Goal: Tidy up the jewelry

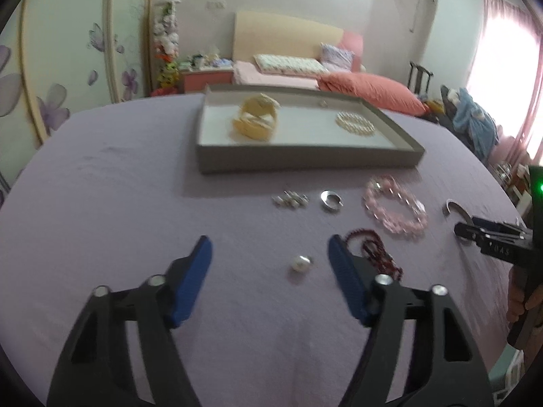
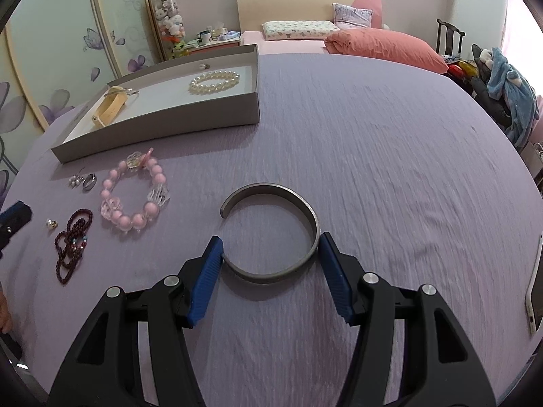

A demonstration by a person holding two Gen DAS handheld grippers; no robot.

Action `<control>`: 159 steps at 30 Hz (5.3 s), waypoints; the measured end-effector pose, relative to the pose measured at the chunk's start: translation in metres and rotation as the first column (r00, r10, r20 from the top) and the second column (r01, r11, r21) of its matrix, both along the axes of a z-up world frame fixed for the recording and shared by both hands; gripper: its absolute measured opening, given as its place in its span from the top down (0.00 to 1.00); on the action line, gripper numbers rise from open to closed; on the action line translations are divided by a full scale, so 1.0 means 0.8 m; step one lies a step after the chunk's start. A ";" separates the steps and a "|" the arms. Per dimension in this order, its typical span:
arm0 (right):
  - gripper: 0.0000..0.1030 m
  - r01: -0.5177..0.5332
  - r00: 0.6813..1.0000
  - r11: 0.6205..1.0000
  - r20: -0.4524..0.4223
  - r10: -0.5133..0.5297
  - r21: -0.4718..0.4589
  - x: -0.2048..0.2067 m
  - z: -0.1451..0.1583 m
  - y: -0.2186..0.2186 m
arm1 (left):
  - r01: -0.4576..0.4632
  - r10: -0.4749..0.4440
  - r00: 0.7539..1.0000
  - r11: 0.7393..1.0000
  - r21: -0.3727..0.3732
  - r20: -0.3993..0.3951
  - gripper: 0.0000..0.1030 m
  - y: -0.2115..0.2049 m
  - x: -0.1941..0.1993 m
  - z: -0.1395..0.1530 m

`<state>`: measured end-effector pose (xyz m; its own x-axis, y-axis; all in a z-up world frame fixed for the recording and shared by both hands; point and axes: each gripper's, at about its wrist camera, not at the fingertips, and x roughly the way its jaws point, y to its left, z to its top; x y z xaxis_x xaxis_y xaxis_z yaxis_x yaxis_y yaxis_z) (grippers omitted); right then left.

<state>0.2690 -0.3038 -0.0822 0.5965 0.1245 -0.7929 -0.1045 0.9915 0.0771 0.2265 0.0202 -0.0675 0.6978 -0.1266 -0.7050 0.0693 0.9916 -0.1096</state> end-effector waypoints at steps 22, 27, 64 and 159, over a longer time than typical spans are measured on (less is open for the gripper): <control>0.43 -0.002 1.000 1.000 0.004 0.002 0.000 0.002 0.000 0.000 | 0.044 -0.036 0.994 0.996 0.079 -0.102 0.84 -0.046 0.027 -0.026; 0.43 -0.002 1.000 1.000 0.005 0.002 0.002 0.003 0.001 0.000 | 0.041 -0.032 0.994 0.996 0.083 -0.101 0.84 -0.048 0.028 -0.026; 0.32 0.008 1.000 0.999 -0.011 -0.008 0.032 0.025 0.001 0.013 | -0.042 0.045 0.998 0.998 0.054 -0.047 0.84 -0.008 0.018 -0.001; 0.37 -0.047 0.980 0.995 0.198 0.027 0.093 0.225 0.049 0.122 | -0.101 0.082 0.973 0.992 0.082 0.214 0.84 -0.008 0.278 0.041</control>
<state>0.4491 -0.2058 -0.0431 0.7327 0.2202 -0.6440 -0.1637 0.9755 0.1473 0.4491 0.0136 -0.0347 0.8369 0.0027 -0.5473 -0.0103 0.9999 -0.0108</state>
